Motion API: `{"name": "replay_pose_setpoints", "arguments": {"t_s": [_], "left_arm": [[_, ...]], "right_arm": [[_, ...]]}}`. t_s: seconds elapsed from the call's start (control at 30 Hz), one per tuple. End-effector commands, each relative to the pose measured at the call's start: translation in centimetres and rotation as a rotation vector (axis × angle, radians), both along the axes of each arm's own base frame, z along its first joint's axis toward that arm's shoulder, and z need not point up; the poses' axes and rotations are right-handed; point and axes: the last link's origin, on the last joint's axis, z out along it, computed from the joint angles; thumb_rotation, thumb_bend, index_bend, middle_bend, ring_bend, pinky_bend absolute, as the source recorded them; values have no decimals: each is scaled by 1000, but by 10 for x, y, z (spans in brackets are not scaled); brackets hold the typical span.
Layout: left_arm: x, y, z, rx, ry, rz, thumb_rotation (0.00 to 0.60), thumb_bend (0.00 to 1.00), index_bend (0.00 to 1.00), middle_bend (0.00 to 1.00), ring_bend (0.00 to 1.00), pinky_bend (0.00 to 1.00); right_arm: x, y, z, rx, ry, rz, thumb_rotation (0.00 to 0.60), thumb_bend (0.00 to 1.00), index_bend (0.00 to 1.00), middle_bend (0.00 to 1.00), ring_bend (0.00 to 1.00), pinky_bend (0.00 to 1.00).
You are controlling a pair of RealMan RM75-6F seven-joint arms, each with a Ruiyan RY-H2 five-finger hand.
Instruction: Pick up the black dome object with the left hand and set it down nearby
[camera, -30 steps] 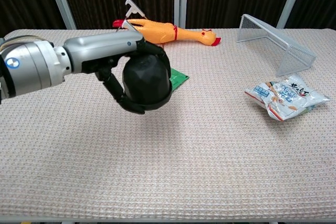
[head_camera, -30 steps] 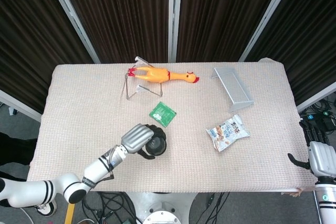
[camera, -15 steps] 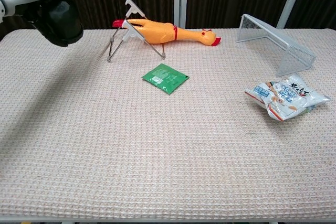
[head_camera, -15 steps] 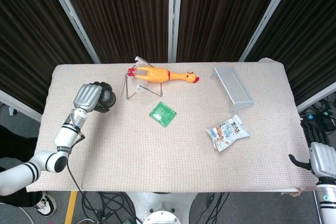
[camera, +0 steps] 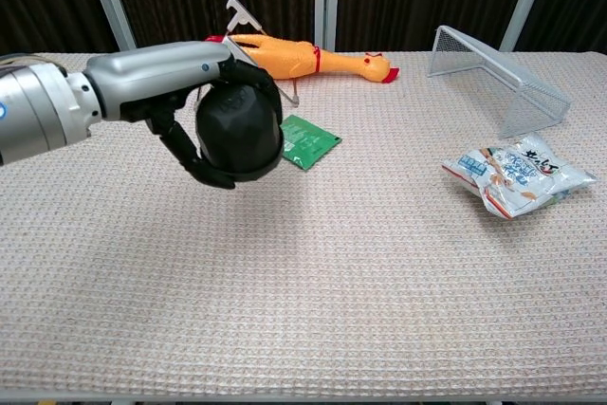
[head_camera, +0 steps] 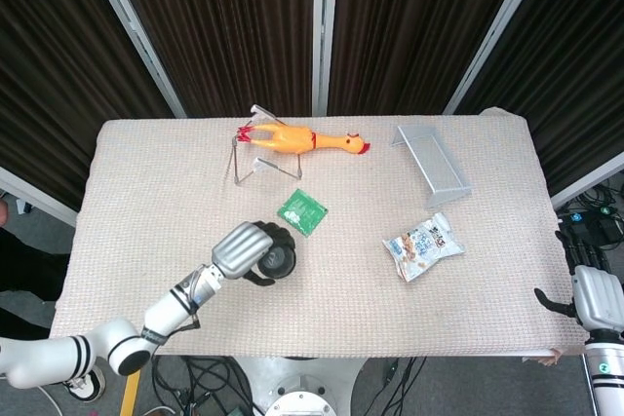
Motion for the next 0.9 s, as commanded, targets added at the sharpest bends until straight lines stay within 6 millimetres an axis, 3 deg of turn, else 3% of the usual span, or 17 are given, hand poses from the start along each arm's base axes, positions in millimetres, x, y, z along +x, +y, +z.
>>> {"name": "replay_pose_setpoints", "arguments": {"t_s": [0.03,0.13,0.23,0.27,0.43,0.5,0.53,0.67,0.8,0.9], "left_arm": [[-74,90,38,200,150,329,600,213,396,443,316,412],[-89,109,60,258,141,407,600,213,397,443,316,412],[-80,96,55,199,121,378,600,213,396,443,316,412],[-75,86,48,166,131,340,600,213,396,443,316,412],[-26,-8,0,-88,70,100,600,213,396,444,316,412],[-12,-28,-6,-113,35,36,600,213,396,449,316,414],[-10,-27,-6,-108,22,37,600,213,396,451,316,414],[-26,13,5,-3,46,130,600,213,397,452,316,415],[-63,72,30,176,175,244,600,213,397,452,316,415],[-85,96,43,245,214,343,600,213,397,452,316,415]], "right_arm": [[0,0,0,0,-1,3,600,130,0,0,0,0],[0,1,1,-6,0,4,600,131,0,0,0,0],[-1,0,3,-12,0,1,600,130,0,0,0,0],[-1,-1,2,-10,-1,-1,600,130,0,0,0,0],[0,1,-2,8,-2,5,600,131,0,0,0,0],[1,1,0,0,-2,10,600,131,0,0,0,0],[2,1,1,-3,-1,11,600,131,0,0,0,0],[-1,1,4,-9,1,-1,600,131,0,0,0,0],[-3,0,2,-2,-2,-13,600,130,0,0,0,0],[-1,0,0,3,-3,-4,600,131,0,0,0,0]]}}
